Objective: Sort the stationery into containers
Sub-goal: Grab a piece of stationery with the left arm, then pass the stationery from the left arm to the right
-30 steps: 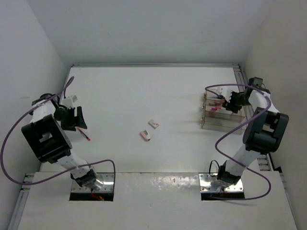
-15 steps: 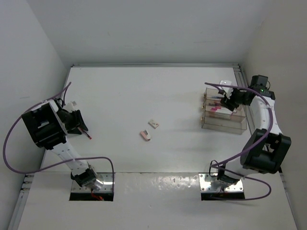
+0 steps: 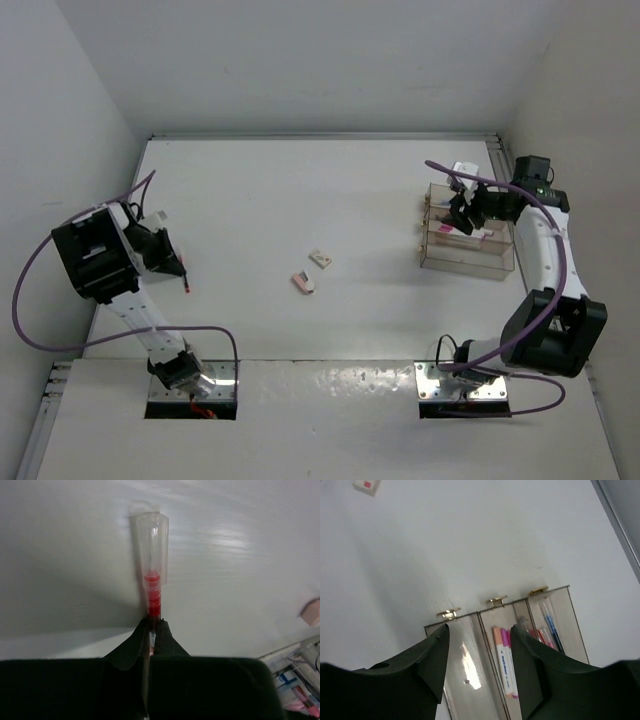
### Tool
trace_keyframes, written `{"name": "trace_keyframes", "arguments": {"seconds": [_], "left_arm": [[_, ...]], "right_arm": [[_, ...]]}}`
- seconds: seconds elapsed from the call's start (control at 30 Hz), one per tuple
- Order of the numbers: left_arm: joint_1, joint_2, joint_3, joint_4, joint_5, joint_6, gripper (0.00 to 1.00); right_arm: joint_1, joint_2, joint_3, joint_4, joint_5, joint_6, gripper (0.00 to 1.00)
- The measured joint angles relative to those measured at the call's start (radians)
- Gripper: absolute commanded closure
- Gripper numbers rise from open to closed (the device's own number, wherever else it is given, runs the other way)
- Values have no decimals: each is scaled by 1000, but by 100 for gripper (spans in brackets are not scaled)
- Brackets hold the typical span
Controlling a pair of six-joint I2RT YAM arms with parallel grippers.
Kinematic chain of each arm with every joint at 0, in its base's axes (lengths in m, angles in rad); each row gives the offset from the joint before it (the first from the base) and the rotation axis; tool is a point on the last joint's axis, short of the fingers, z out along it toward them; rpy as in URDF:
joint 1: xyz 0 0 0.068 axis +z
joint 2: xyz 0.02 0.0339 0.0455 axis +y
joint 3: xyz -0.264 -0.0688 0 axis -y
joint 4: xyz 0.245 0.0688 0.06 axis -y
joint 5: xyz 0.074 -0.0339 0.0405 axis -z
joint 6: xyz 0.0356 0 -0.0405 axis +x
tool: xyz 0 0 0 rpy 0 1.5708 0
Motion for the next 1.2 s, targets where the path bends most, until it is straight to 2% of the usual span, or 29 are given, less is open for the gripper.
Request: {"name": "trace_keyframes", "arguments": {"seconds": [0.13, 0.27, 0.37, 0.53, 0.63, 0.8, 0.9, 1.2], "left_arm": [[-30, -10, -38, 61, 184, 37, 100], [-105, -142, -105, 184, 397, 32, 100], [-191, -328, -154, 397, 539, -116, 100], [-365, -588, -232, 821, 658, -444, 100], [-465, -628, -237, 1009, 687, -603, 100], [-603, -631, -235, 1207, 687, -825, 100], [-658, -631, -221, 1267, 686, -901, 100], [-752, -631, -173, 1321, 669, -960, 100]], "right_arm": [[36, -26, 0, 0, -50, 143, 49], [101, -34, 6, 50, -128, 407, 49], [184, -50, -9, 201, -180, 725, 49], [403, -91, -80, 635, -185, 1268, 48], [502, -75, -60, 743, -173, 1400, 48], [641, 9, 63, 856, -140, 1514, 48], [690, 37, 99, 881, -125, 1530, 47], [771, 89, 138, 847, -104, 1506, 50]]}}
